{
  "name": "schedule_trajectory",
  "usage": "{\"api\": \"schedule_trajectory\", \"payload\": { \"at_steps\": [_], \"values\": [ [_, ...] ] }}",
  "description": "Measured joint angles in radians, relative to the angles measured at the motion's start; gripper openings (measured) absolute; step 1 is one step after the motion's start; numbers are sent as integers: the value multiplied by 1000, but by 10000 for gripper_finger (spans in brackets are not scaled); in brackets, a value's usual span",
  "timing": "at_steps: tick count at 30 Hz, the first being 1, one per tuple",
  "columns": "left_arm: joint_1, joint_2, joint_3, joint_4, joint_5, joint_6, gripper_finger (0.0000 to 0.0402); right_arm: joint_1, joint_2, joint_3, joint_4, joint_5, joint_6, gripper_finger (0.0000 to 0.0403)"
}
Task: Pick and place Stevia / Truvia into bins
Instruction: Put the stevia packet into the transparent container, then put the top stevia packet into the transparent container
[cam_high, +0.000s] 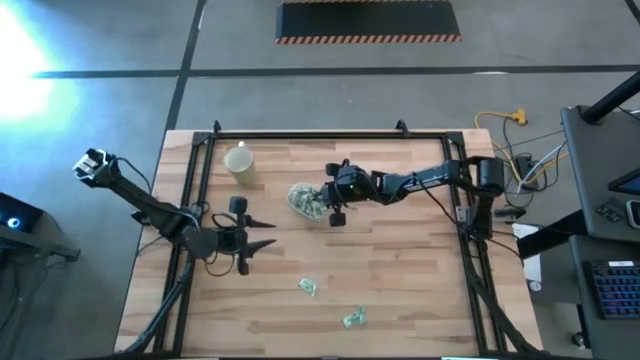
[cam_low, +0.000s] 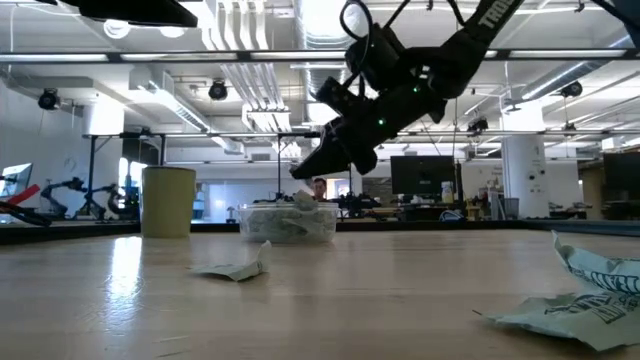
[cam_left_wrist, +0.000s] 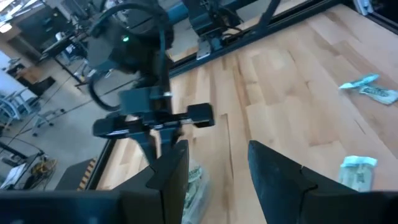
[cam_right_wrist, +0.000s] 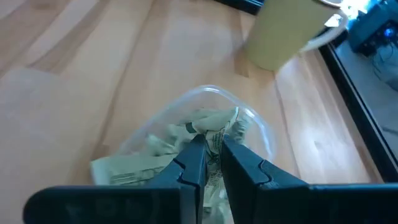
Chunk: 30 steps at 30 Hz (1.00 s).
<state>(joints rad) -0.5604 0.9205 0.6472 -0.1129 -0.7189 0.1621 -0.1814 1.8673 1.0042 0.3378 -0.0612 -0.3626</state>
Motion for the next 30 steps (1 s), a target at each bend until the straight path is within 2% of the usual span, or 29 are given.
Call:
{"api": "schedule_trajectory", "payload": {
  "at_steps": [10, 17, 23, 30],
  "values": [
    [-6, 8, 0, -1, -1, 1, 149, -45, -9, 2, -26, -52, 157, 38],
    [-6, 8, 0, 0, -1, 1, 149, -49, -7, 2, -58, -53, 199, 43],
    [-6, 8, 0, 0, -1, 0, 149, -48, -7, 2, -91, -60, 220, 87],
    [-6, 8, 0, 0, -1, -1, 149, -48, -12, 15, -107, -117, 235, 150]
  ]
}}
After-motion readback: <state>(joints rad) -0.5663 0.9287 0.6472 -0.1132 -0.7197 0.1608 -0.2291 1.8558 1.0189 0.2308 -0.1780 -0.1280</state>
